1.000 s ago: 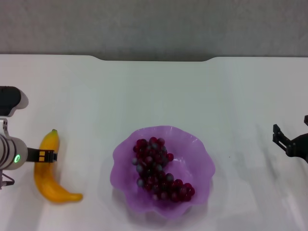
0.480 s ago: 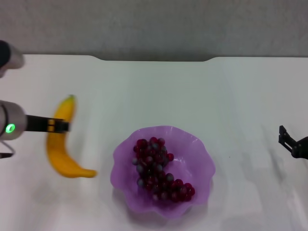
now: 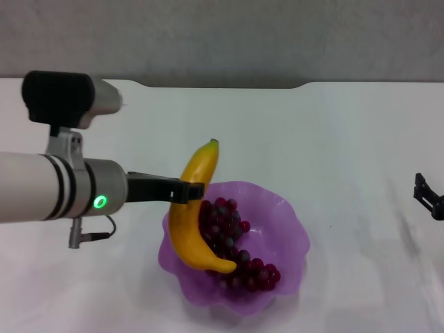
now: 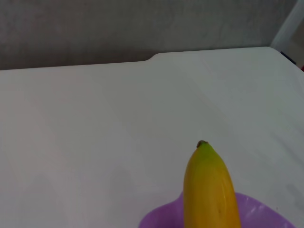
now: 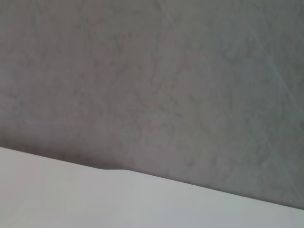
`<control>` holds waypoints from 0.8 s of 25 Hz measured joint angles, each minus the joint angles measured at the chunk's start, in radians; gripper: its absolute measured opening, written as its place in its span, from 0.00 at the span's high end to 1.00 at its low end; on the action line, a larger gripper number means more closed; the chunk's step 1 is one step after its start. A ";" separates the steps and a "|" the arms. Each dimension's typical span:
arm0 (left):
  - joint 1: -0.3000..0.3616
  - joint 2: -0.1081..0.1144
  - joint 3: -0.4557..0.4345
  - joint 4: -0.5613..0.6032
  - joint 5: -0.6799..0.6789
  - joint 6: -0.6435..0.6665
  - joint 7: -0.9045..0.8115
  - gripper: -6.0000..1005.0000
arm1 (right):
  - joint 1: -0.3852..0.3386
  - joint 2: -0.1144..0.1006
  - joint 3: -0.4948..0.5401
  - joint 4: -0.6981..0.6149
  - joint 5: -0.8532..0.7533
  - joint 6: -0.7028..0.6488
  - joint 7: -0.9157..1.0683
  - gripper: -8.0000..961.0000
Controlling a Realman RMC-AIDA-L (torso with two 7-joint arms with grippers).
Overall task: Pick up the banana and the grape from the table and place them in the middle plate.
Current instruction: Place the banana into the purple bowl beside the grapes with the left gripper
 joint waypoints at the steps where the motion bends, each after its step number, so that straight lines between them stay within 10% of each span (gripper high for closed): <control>1: -0.005 0.001 0.004 0.010 0.000 0.005 0.002 0.52 | 0.000 0.000 0.001 -0.001 0.000 0.000 0.000 0.07; 8: 0.013 0.002 -0.050 0.024 -0.009 -0.002 0.005 0.52 | 0.000 0.001 0.001 -0.005 -0.002 0.002 0.000 0.07; 20: -0.061 -0.002 0.158 0.139 -0.134 0.151 0.037 0.51 | 0.012 0.002 -0.002 -0.008 -0.002 0.009 -0.003 0.07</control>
